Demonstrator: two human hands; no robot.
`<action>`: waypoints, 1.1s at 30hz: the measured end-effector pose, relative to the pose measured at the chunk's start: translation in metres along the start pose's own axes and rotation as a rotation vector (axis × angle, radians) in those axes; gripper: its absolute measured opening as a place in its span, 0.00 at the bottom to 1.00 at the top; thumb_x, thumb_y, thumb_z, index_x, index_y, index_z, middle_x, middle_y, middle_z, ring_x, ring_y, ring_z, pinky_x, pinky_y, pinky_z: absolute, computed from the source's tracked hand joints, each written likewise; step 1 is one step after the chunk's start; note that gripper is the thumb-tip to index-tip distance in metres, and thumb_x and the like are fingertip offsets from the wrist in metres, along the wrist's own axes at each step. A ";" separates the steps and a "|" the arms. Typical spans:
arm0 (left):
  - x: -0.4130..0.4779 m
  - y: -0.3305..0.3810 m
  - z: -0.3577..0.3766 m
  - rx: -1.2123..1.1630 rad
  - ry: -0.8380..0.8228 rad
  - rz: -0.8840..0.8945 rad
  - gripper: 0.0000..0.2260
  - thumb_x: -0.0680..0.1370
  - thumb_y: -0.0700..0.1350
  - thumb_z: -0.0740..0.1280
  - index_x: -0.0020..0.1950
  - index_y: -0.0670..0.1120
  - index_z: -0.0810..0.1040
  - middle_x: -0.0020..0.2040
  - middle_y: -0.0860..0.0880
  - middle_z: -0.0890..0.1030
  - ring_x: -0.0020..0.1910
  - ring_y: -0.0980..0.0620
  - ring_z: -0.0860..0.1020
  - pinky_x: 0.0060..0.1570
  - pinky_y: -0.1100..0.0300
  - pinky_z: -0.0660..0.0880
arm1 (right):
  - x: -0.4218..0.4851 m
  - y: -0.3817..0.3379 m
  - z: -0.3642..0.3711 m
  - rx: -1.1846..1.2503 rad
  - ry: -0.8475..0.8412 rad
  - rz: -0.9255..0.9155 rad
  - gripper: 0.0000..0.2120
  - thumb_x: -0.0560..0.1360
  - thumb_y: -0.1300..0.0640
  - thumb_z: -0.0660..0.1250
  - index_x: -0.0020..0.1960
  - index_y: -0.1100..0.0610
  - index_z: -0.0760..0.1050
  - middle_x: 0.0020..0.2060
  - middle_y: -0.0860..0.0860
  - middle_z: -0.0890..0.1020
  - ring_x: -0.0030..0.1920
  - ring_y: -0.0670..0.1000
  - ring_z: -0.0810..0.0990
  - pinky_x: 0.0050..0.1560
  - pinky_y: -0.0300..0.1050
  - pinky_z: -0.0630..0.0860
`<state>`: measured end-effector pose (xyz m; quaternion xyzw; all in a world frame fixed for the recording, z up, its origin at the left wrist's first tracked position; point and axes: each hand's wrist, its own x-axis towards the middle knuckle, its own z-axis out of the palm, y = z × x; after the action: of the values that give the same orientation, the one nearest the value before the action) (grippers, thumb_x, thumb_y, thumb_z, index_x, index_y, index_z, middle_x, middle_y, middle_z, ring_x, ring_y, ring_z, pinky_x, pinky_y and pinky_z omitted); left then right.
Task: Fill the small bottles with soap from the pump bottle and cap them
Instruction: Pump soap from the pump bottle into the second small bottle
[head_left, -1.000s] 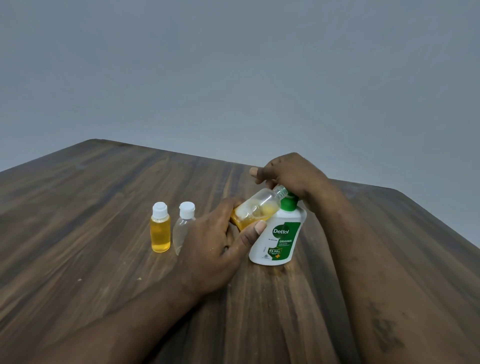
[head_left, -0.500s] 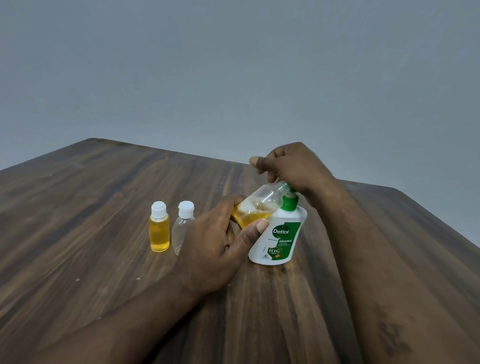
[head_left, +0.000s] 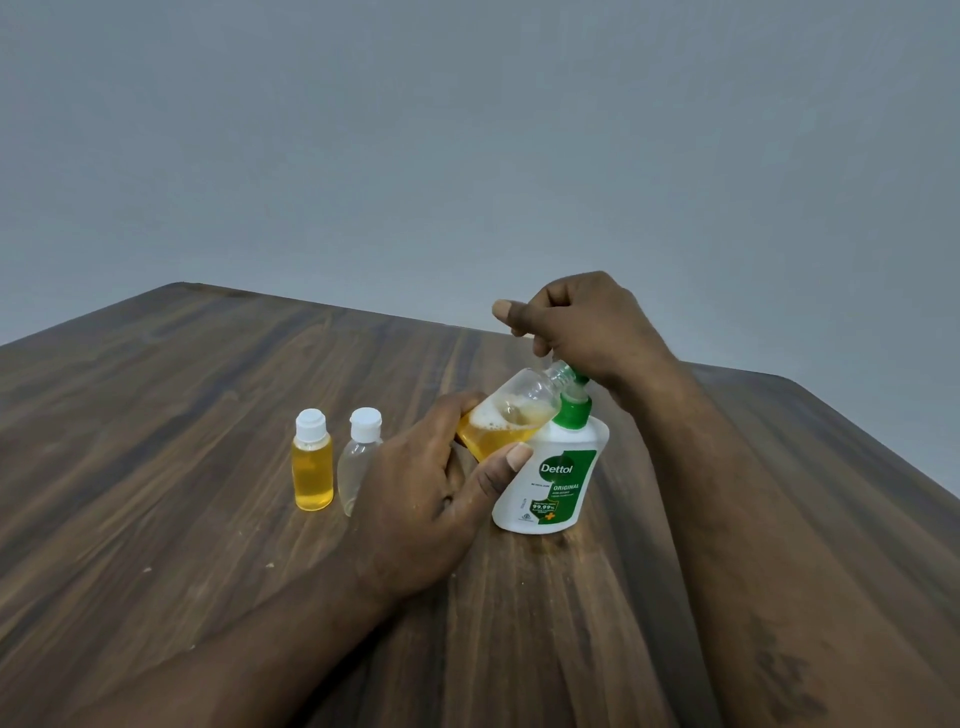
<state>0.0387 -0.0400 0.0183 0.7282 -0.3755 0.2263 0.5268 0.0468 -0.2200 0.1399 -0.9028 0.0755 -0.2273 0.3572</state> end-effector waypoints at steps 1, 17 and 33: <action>0.000 0.000 0.000 0.004 -0.002 -0.003 0.22 0.80 0.64 0.62 0.62 0.49 0.78 0.43 0.68 0.78 0.40 0.65 0.78 0.35 0.74 0.69 | 0.000 0.002 0.002 0.009 -0.026 0.024 0.17 0.75 0.40 0.75 0.42 0.55 0.85 0.31 0.46 0.83 0.35 0.44 0.79 0.39 0.41 0.72; 0.000 -0.001 0.001 -0.008 -0.006 -0.008 0.24 0.79 0.66 0.61 0.64 0.49 0.78 0.38 0.60 0.78 0.37 0.59 0.78 0.32 0.71 0.69 | 0.000 0.000 0.001 0.010 0.032 -0.017 0.18 0.75 0.40 0.74 0.41 0.56 0.85 0.32 0.46 0.84 0.35 0.42 0.80 0.36 0.39 0.71; -0.001 -0.003 0.002 0.017 -0.009 0.003 0.24 0.79 0.67 0.61 0.64 0.51 0.77 0.33 0.58 0.76 0.37 0.56 0.79 0.31 0.67 0.71 | 0.000 0.002 0.000 0.032 -0.052 0.038 0.19 0.75 0.39 0.75 0.43 0.56 0.84 0.33 0.47 0.84 0.34 0.45 0.79 0.38 0.42 0.72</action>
<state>0.0406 -0.0410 0.0154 0.7330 -0.3772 0.2269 0.5187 0.0469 -0.2216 0.1384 -0.9010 0.0800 -0.1981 0.3775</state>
